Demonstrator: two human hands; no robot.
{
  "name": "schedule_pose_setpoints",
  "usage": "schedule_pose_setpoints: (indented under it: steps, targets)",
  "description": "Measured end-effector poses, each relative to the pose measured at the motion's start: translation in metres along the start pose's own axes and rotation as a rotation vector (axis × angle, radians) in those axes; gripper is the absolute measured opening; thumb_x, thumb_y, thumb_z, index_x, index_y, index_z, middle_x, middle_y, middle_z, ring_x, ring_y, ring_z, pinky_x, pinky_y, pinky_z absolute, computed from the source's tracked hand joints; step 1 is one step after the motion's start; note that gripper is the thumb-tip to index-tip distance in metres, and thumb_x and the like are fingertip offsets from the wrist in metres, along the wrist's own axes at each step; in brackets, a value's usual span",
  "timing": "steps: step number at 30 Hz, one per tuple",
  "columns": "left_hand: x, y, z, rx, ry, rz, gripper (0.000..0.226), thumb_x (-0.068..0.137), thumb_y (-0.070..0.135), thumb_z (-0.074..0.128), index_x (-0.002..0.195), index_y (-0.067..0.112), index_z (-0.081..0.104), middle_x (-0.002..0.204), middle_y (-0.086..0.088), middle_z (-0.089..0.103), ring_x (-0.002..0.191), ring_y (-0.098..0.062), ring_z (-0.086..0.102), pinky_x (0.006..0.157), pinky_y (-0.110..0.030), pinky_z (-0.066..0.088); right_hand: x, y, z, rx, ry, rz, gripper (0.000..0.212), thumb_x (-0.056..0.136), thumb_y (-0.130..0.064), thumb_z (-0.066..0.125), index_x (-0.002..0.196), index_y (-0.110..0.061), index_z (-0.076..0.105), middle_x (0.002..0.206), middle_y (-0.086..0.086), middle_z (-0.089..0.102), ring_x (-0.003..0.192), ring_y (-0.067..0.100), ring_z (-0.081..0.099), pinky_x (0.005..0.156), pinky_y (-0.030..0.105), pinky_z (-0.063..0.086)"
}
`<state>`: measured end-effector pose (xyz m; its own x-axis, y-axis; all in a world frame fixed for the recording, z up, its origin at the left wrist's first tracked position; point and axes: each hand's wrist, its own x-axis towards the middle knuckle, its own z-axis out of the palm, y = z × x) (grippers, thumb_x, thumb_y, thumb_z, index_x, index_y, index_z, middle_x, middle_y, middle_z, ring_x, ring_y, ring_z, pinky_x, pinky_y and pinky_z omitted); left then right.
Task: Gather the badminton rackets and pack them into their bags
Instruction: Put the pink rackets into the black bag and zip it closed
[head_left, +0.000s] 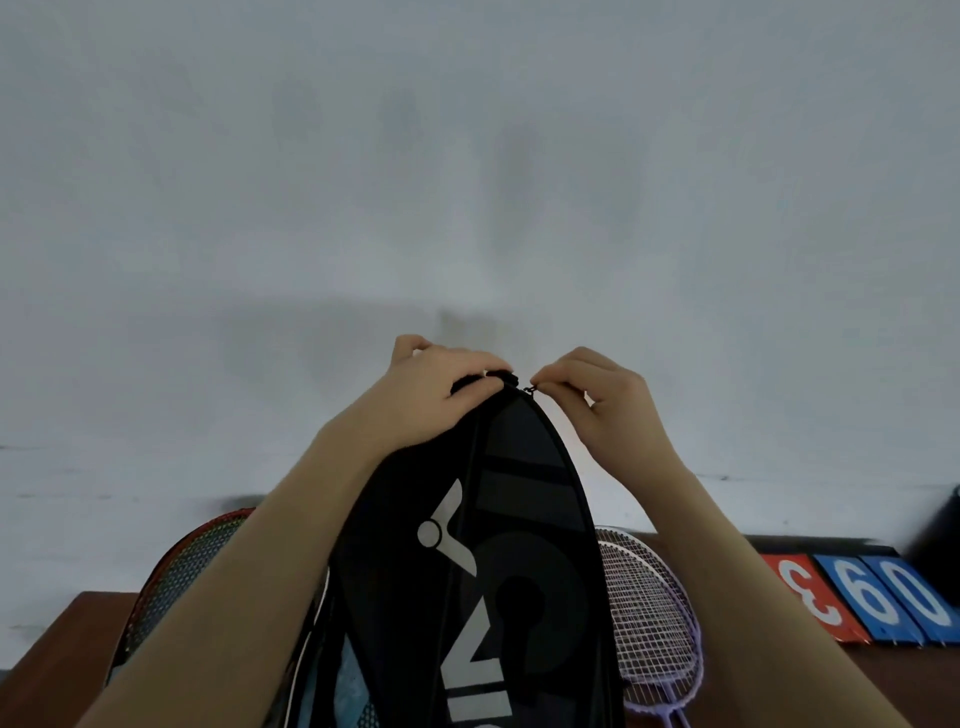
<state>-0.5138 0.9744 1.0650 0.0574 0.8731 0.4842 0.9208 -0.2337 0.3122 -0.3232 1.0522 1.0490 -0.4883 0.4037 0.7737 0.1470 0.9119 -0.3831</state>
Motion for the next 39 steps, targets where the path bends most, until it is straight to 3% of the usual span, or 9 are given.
schedule_pose_setpoints:
  steps: [6,9,14,18,22,25,31,34,39]
  targets:
    - [-0.004,0.007,0.020,-0.100,0.305,0.065,0.034,0.091,0.045,0.037,0.117,0.038,0.059,0.093,0.018,0.057,0.097,0.000,0.046,0.100,-0.028,0.015,0.008,-0.006,-0.009,-0.049,0.057,0.002,0.010,0.087,-0.001,0.059,0.086,-0.005,0.068,0.080,0.004,0.063,0.073,0.006,0.053,0.066,0.009,0.036]
    - [-0.003,0.011,0.022,-0.074,0.351,0.107,0.036,0.092,0.044,0.034,0.118,0.039,0.059,0.094,0.018,0.058,0.097,-0.004,0.049,0.098,-0.024,0.014,0.008,-0.010,-0.012,-0.082,0.100,0.013,0.010,0.088,-0.008,0.058,0.086,-0.008,0.069,0.082,0.000,0.064,0.075,0.013,0.058,0.065,0.019,0.042]
    - [-0.015,0.013,0.038,-0.175,0.332,0.094,0.035,0.093,0.041,0.035,0.118,0.038,0.059,0.098,0.018,0.060,0.100,-0.002,0.050,0.098,-0.024,0.017,-0.010,-0.014,-0.014,-0.064,0.045,0.043,0.010,0.087,-0.006,0.060,0.085,-0.009,0.070,0.079,0.000,0.064,0.072,0.008,0.056,0.063,0.010,0.035]
    - [-0.021,0.008,0.052,-0.256,0.291,0.042,0.034,0.093,0.045,0.033,0.117,0.045,0.056,0.105,0.019,0.062,0.108,-0.004,0.050,0.101,-0.030,0.019,-0.025,-0.013,-0.015,-0.074,0.004,0.049,0.010,0.085,-0.001,0.062,0.084,-0.006,0.070,0.076,0.001,0.063,0.070,0.003,0.053,0.064,0.007,0.035]
    - [-0.023,0.008,0.069,-0.259,0.267,0.001,0.032,0.093,0.043,0.035,0.114,0.044,0.058,0.106,0.019,0.063,0.105,0.004,0.051,0.103,-0.038,0.021,-0.042,-0.009,-0.012,-0.064,-0.022,0.108,0.010,0.083,-0.006,0.061,0.083,-0.009,0.070,0.074,-0.006,0.059,0.068,-0.001,0.051,0.063,0.008,0.035]
    - [-0.029,0.006,0.087,-0.223,0.248,-0.056,0.028,0.093,0.040,0.039,0.112,0.045,0.059,0.104,0.021,0.063,0.103,0.000,0.054,0.104,-0.040,0.019,-0.057,-0.005,-0.008,-0.070,-0.061,0.147,0.011,0.084,-0.009,0.059,0.085,-0.010,0.070,0.076,-0.007,0.059,0.069,-0.001,0.052,0.065,0.008,0.036]
    - [-0.036,0.009,0.101,-0.188,0.073,0.059,0.029,0.095,0.032,0.041,0.121,0.037,0.053,0.119,0.023,0.055,0.115,0.002,0.045,0.103,-0.020,0.012,-0.071,0.011,-0.005,-0.060,-0.108,0.172,0.010,0.086,-0.005,0.059,0.084,-0.008,0.068,0.080,0.000,0.061,0.071,0.003,0.053,0.066,0.013,0.040]
    - [-0.033,0.006,0.102,-0.171,0.039,0.119,0.028,0.095,0.031,0.042,0.117,0.030,0.058,0.116,0.017,0.061,0.107,0.003,0.049,0.096,-0.010,0.015,-0.073,0.017,-0.005,-0.069,-0.144,0.169,0.010,0.087,-0.006,0.058,0.086,-0.009,0.068,0.082,-0.002,0.061,0.072,-0.001,0.052,0.067,0.010,0.039]
    - [-0.042,-0.005,0.123,-0.096,0.072,0.183,0.029,0.091,0.031,0.039,0.102,0.019,0.063,0.100,0.010,0.066,0.083,-0.007,0.058,0.089,-0.028,0.032,-0.085,0.029,0.008,-0.114,-0.203,0.190,0.012,0.087,-0.015,0.056,0.086,-0.012,0.068,0.084,-0.005,0.063,0.071,0.004,0.054,0.065,0.020,0.045]
